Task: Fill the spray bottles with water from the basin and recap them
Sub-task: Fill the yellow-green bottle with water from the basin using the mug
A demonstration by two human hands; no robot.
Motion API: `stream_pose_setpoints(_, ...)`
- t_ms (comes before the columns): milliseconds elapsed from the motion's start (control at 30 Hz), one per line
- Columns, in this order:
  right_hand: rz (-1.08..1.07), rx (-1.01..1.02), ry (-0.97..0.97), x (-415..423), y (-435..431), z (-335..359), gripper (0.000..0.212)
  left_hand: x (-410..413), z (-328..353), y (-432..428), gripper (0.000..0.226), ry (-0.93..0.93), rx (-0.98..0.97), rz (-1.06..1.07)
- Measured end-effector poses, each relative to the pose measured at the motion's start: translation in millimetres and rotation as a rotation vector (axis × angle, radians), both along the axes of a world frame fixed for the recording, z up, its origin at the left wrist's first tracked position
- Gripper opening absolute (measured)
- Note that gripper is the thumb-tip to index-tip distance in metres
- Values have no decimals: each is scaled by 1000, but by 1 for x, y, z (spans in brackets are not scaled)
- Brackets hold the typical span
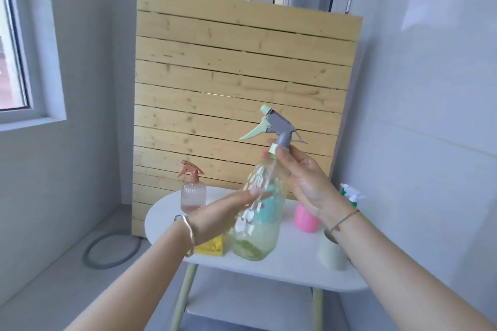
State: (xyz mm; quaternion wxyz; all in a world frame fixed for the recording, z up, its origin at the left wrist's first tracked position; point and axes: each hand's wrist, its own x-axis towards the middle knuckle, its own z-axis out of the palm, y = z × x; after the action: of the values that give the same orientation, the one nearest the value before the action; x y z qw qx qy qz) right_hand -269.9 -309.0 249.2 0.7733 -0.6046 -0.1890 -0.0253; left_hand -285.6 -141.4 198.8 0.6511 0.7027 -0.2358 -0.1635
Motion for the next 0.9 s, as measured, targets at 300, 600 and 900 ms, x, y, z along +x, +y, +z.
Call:
stream_pose_setpoints(300, -72, 130, -44, -43, -1, 10, 27, -34, 17, -12, 49, 25, -187, 82)
stream_pose_setpoints(600, -82, 109, -64, -48, 4, 9, 34, -35, 23, -28, 66, -246, -131, 277)
stream_pose_setpoints(900, -214, 106, -116, -49, 14, 7, 28, -41, 17, -38, 56, -368, -181, 420)
